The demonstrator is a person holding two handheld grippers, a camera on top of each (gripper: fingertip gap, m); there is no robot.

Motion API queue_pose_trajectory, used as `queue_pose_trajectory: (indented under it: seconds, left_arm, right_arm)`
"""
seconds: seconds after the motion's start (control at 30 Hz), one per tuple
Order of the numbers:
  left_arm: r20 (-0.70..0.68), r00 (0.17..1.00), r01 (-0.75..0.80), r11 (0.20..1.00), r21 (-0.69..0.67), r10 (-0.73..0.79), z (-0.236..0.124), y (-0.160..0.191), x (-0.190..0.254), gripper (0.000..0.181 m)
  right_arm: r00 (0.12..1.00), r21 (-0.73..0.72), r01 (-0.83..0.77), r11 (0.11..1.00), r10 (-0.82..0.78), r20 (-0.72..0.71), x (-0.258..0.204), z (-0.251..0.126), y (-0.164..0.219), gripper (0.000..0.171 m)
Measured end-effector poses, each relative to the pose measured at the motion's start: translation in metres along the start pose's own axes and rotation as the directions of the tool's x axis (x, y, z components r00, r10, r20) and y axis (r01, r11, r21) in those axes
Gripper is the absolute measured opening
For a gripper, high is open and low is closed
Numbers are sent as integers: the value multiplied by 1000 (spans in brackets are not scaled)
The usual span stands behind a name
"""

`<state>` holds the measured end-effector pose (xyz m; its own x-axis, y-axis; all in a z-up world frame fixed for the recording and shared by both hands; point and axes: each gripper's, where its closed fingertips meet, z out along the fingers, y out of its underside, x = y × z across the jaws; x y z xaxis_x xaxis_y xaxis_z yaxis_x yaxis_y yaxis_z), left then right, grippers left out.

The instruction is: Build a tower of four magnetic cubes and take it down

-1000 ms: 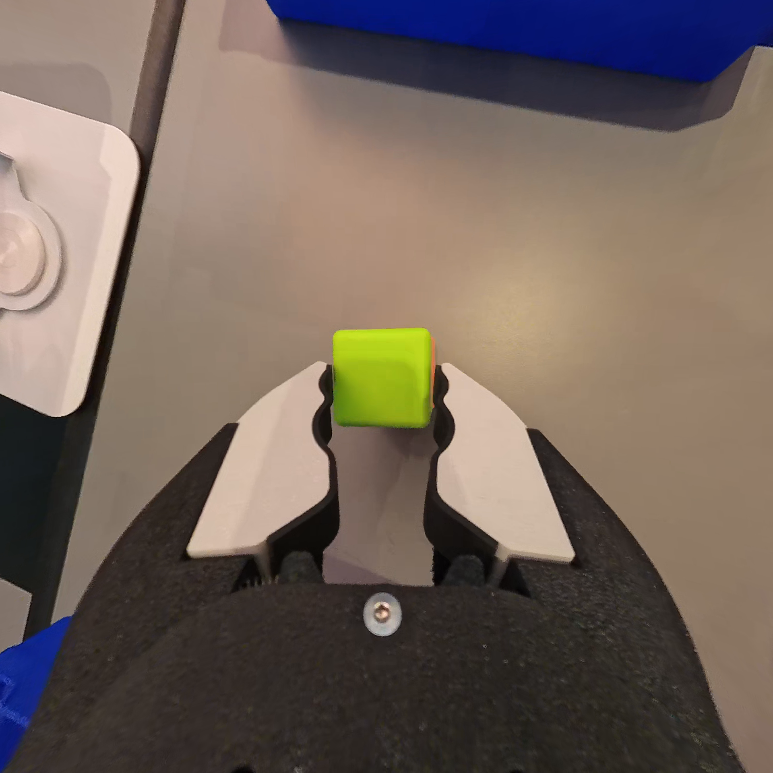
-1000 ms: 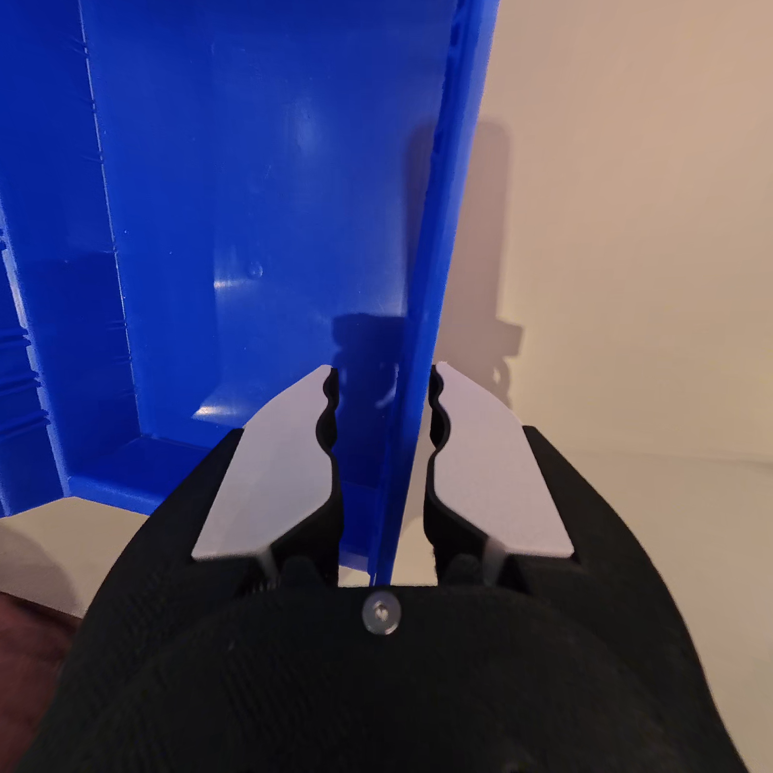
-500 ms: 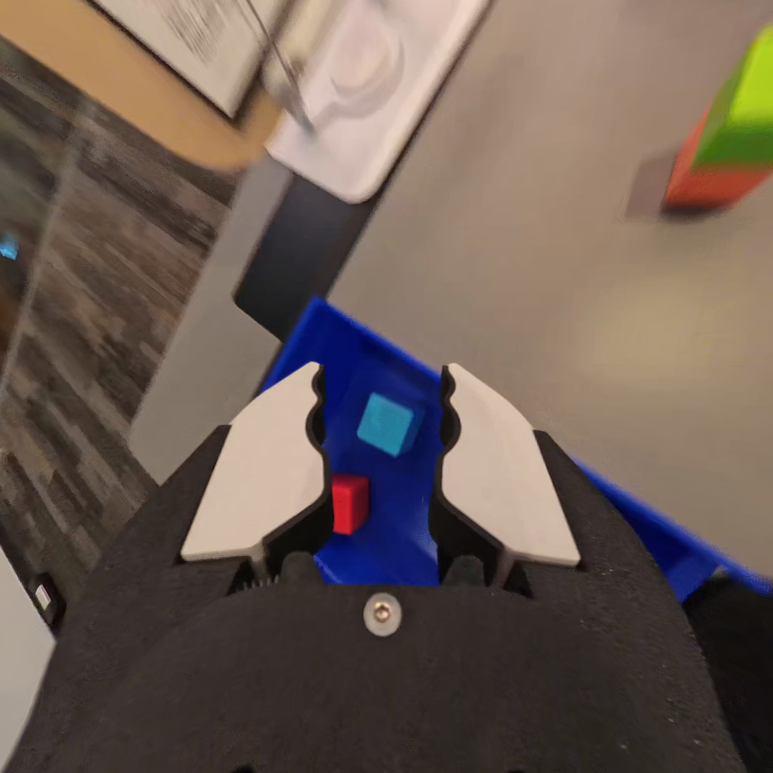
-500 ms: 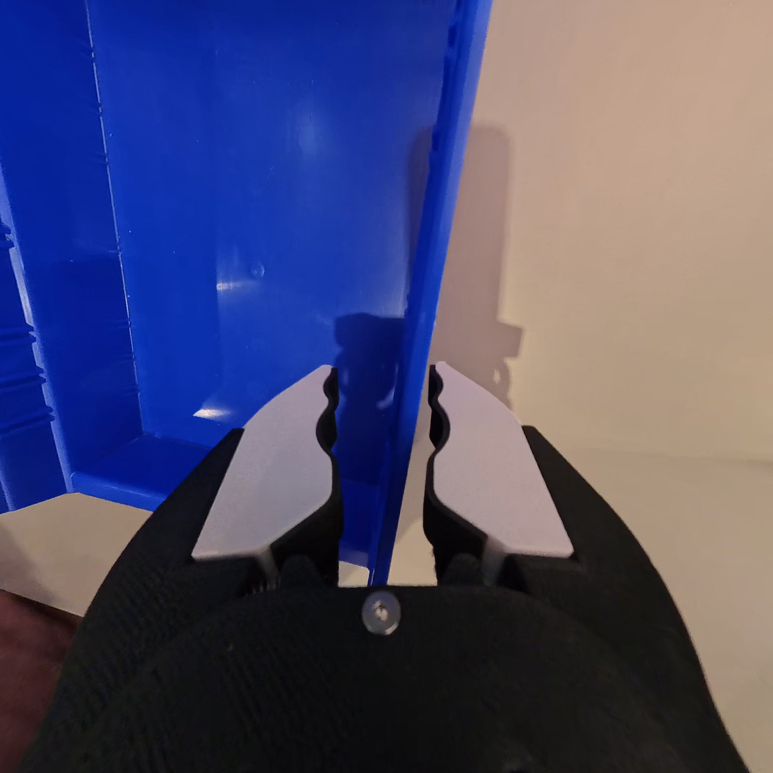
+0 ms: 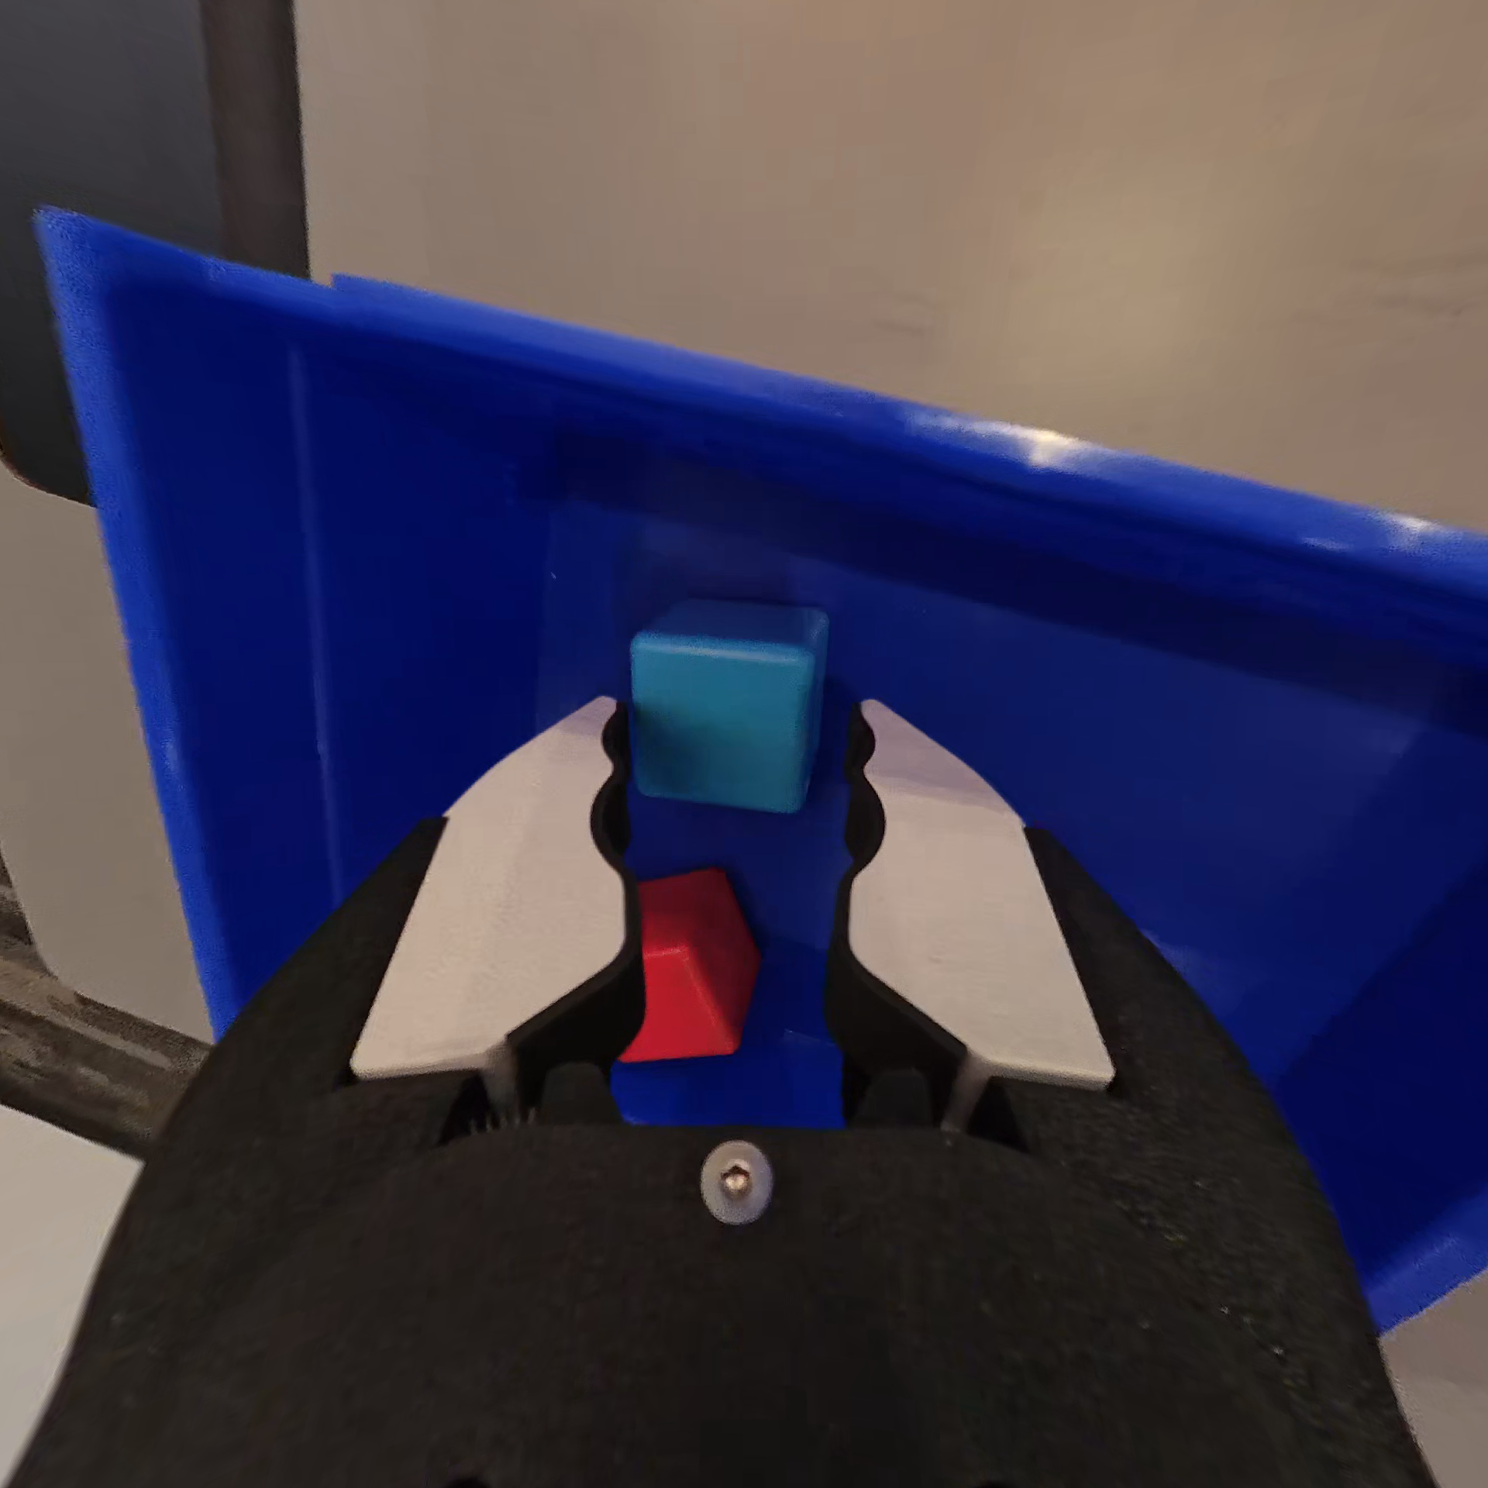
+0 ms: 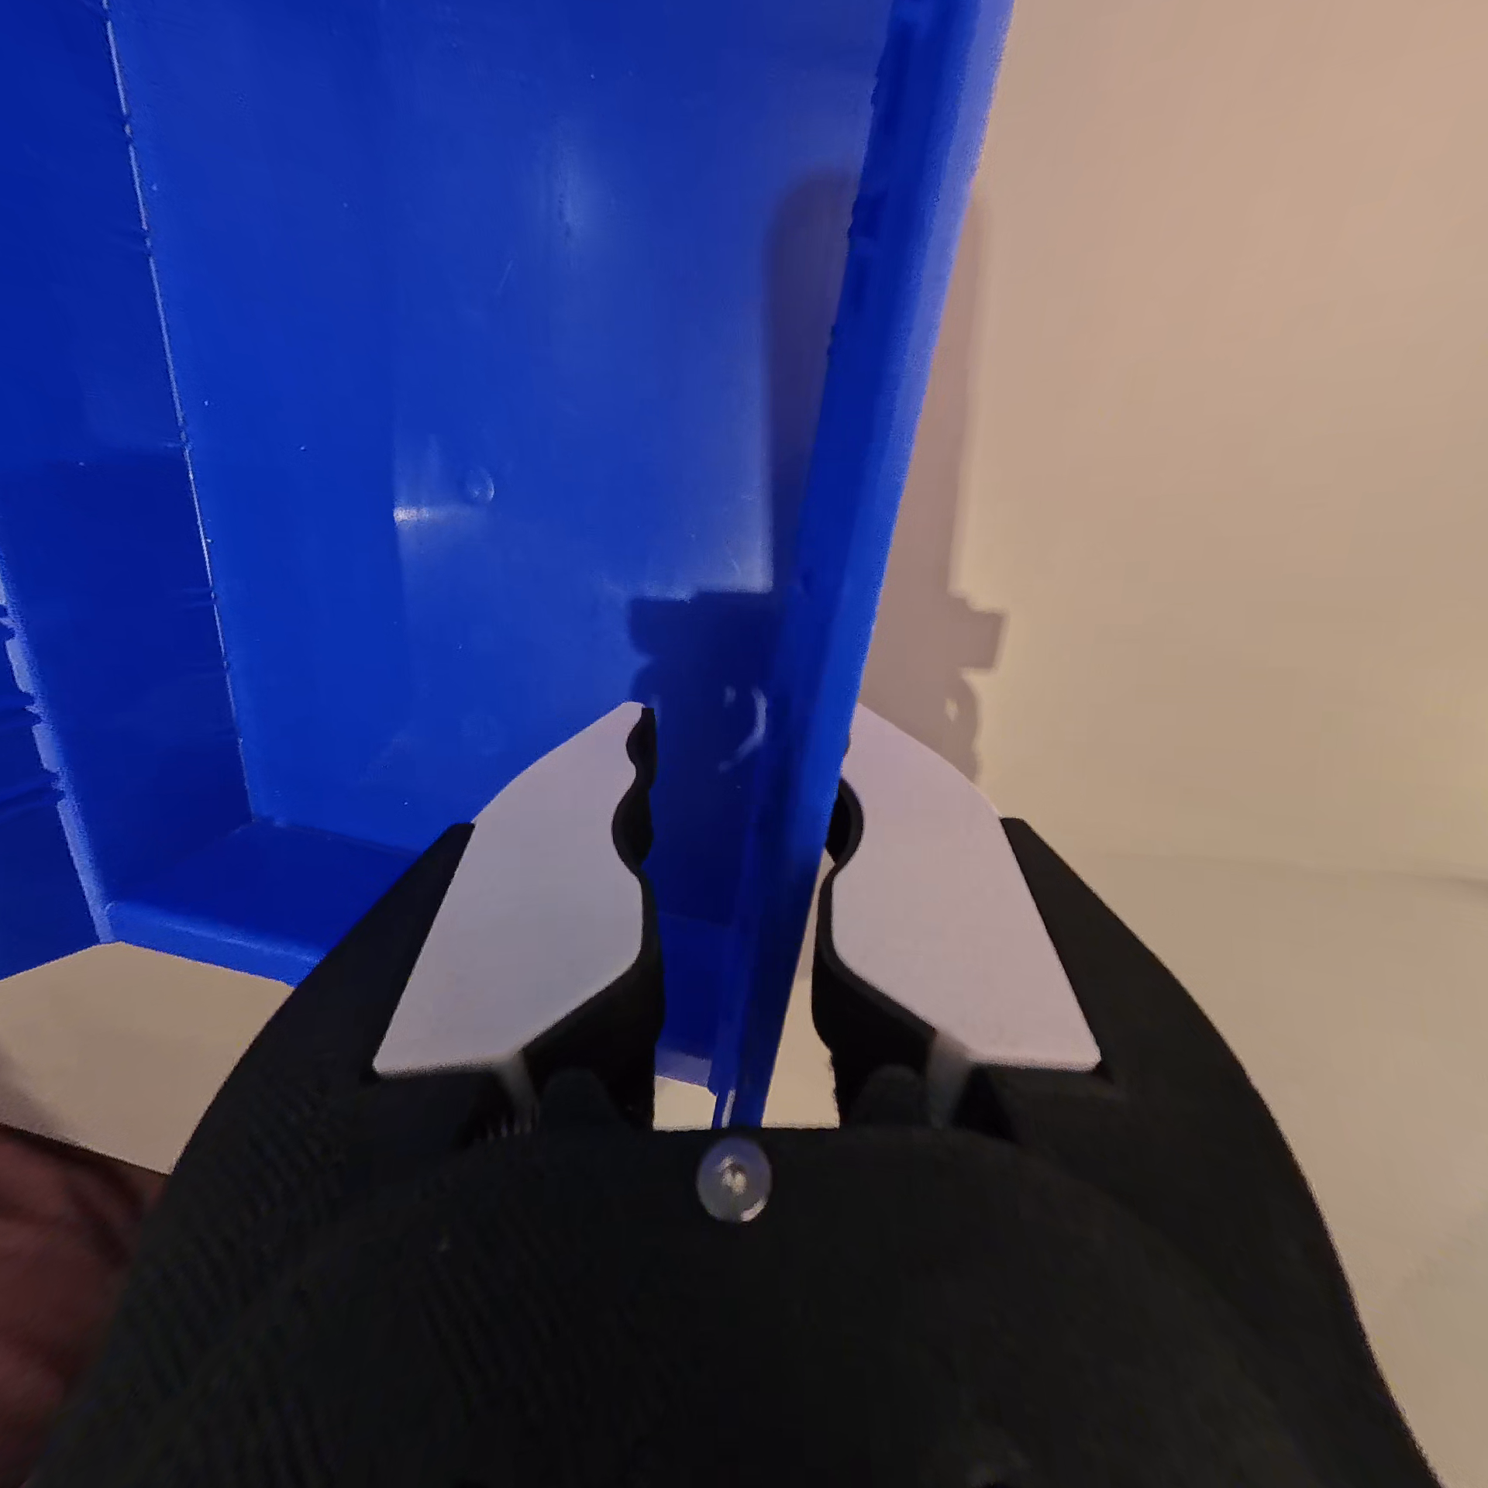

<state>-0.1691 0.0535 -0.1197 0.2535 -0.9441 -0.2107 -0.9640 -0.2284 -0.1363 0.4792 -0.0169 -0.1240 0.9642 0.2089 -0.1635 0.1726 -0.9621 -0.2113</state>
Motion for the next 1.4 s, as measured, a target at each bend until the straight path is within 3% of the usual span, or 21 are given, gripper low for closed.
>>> queue_pose_trajectory:
  seconds: [0.33,0.5,0.67,0.77,0.9,1.0,1.4]
  left_arm:
    - [-43,999,-33,991,-129,28,16,15,-2,49]
    - [27,999,-38,992,-121,41,-28,11,-11,49]
    - [198,978,-70,997,42,60,-128,-58,-19,49]
    - [197,980,-61,993,104,40,-157,-120,10,49]
    - [103,994,-52,988,146,37,-143,-192,67,49]
    - [16,1000,-16,990,139,14,-121,-226,99,49]
    - [-39,999,13,1000,-26,-14,-69,-255,123,49]
  right_arm:
    - [1000,-3,16,1000,-16,18,-3,0,0,40]
    - [999,14,17,1000,-17,37,-4,-2,-2,39]
    - [999,9,16,1000,-16,42,-4,-1,-1,39]
    - [999,6,17,1000,-17,39,-3,-1,-1,39]
    - [999,4,21,1000,-21,35,-4,-1,0,39]
    - [999,6,22,1000,-22,38,-4,-1,0,39]
    - [997,-2,23,1000,-23,78,-5,2,7,36]
